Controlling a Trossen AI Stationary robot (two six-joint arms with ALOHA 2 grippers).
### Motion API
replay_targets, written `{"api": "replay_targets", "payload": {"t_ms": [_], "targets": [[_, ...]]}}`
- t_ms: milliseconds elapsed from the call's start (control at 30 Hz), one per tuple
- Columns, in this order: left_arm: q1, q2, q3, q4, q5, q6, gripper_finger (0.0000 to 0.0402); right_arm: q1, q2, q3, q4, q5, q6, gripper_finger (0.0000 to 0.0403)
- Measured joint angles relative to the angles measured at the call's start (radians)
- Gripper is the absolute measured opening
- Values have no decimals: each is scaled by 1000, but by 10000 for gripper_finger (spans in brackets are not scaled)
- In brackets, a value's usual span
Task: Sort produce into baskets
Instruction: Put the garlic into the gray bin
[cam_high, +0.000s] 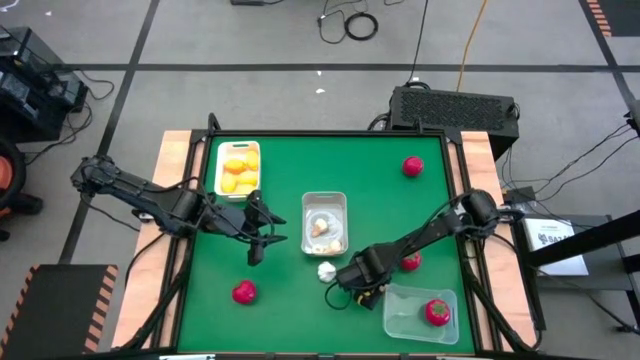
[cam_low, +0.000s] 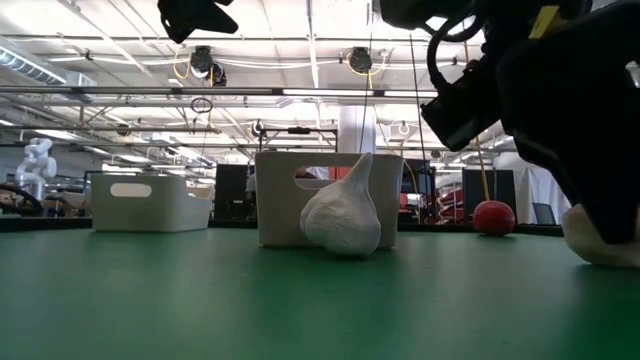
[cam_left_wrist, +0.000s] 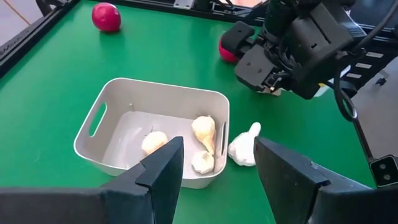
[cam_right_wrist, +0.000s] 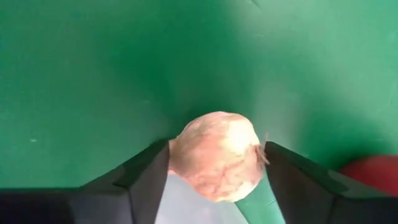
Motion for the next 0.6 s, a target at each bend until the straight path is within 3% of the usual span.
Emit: {"api": "replay_targets", "payload": {"t_ms": [300, 600], "targets": [[3, 0, 0, -1, -2, 2, 203, -26, -49, 22, -1, 54, -21, 164], [5, 0, 0, -1, -3, 0, 203, -76, -168, 171, 0, 202, -56, 168]]}}
